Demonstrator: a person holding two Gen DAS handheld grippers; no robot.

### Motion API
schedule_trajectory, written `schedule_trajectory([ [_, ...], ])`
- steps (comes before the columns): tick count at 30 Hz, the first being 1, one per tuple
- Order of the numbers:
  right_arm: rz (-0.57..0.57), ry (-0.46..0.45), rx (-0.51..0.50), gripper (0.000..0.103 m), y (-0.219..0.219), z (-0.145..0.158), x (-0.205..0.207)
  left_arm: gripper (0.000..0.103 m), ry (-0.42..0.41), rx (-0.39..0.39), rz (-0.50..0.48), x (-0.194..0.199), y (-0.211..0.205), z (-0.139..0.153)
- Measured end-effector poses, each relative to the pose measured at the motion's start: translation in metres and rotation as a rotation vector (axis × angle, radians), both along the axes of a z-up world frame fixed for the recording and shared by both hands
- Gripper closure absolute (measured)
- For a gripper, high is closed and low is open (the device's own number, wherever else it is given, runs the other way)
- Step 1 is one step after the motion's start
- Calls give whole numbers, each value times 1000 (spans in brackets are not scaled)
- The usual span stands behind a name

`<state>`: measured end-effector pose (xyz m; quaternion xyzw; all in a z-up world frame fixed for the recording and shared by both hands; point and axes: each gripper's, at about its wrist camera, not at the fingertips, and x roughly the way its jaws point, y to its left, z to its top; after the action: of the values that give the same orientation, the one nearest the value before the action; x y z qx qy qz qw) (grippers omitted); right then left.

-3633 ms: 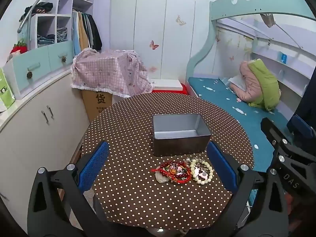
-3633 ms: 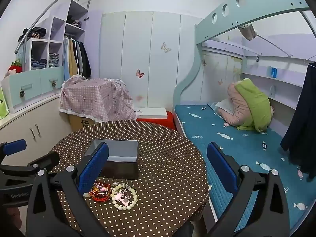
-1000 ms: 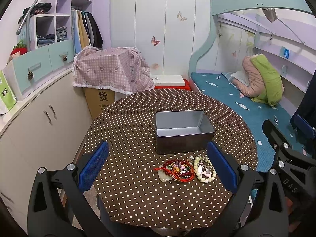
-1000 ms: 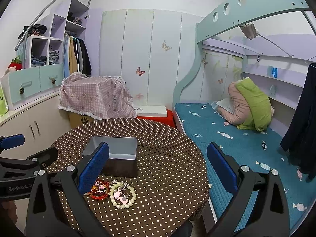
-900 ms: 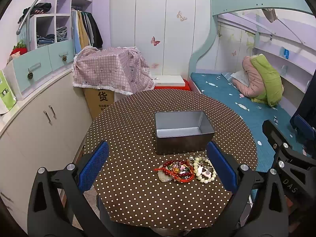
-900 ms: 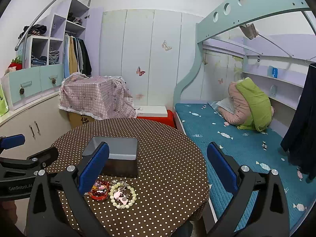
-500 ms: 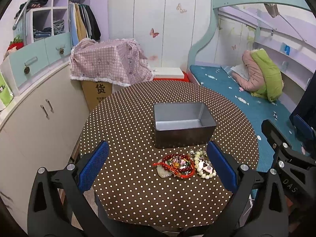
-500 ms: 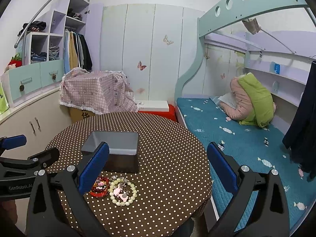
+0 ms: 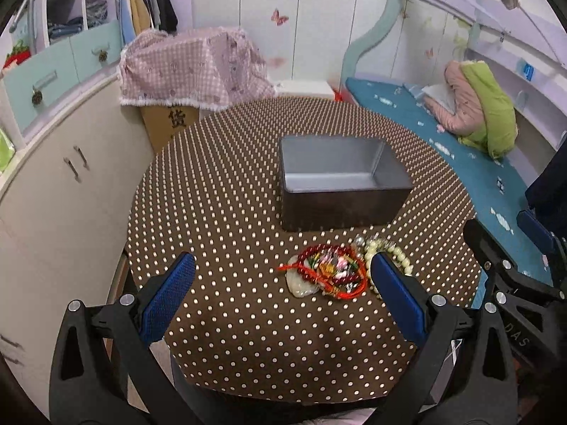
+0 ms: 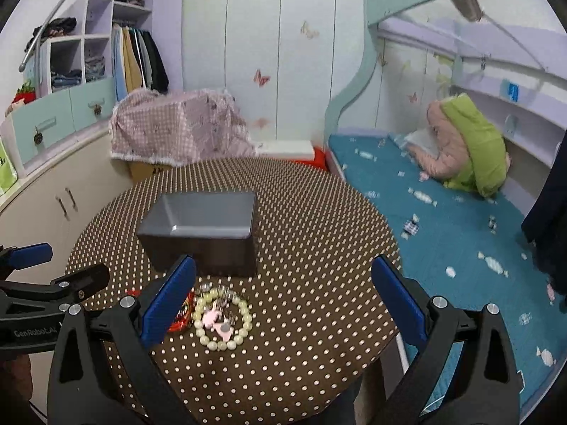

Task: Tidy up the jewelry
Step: 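Move both grippers forward over the jewelry pile beside the grey tin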

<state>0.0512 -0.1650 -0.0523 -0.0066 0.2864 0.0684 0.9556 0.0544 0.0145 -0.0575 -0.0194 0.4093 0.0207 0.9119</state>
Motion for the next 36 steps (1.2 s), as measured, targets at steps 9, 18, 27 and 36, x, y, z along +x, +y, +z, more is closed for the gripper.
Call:
schedule_trajectory([
  [9, 7, 149, -29, 13, 6, -35, 21, 5, 159, -51, -5, 22, 8, -40],
  [18, 34, 216, -56, 28, 6, -56, 32, 6, 246, -93, 21, 37, 19, -63],
  [27, 15, 282, -73, 34, 4, -70, 45, 27, 277, -123, 38, 57, 30, -68],
  [36, 26, 290, -55, 35, 2, -71, 51, 27, 220, -84, 14, 88, 43, -47],
])
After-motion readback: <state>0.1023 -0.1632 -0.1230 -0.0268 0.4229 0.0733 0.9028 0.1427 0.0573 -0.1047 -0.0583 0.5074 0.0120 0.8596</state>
